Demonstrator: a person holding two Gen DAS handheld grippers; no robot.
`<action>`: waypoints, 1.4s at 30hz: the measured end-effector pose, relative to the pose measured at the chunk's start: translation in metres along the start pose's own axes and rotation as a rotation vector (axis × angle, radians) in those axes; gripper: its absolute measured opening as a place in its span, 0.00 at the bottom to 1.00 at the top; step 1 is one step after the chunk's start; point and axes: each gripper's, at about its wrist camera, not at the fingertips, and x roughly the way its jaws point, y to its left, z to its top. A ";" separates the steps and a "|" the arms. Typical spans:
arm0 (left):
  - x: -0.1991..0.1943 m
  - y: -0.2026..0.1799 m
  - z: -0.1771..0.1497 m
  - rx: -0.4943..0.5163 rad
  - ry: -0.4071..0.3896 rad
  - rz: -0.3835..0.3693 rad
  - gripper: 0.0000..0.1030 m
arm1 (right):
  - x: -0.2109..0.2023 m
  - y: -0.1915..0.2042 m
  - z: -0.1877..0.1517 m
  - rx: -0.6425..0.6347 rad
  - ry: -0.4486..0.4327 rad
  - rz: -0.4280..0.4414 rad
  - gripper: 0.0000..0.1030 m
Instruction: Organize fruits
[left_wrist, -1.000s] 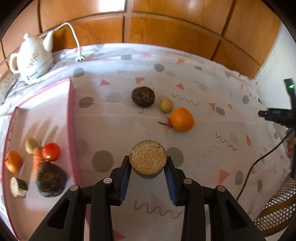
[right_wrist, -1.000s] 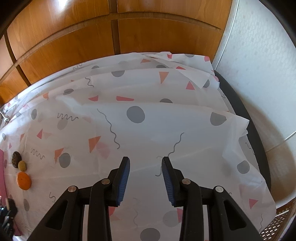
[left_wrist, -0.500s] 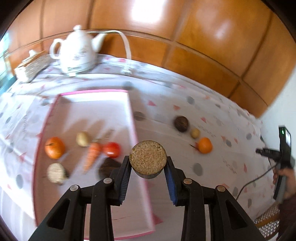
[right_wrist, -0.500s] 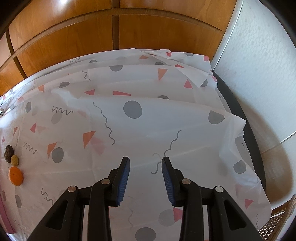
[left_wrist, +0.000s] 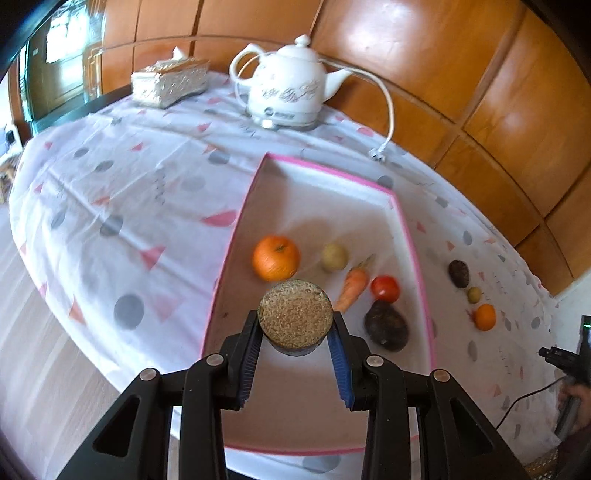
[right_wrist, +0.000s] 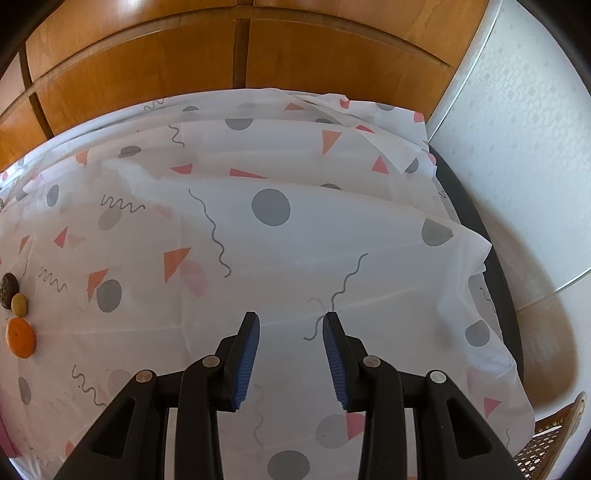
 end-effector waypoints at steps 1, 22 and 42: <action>0.002 0.001 -0.002 -0.004 0.005 0.001 0.35 | 0.000 0.001 0.000 -0.002 0.002 -0.005 0.35; 0.018 0.009 -0.007 -0.037 0.029 0.046 0.36 | 0.009 0.008 -0.005 -0.019 0.033 -0.002 0.35; 0.001 0.007 0.001 -0.021 -0.053 0.079 0.50 | -0.002 0.087 -0.025 -0.155 0.111 0.298 0.35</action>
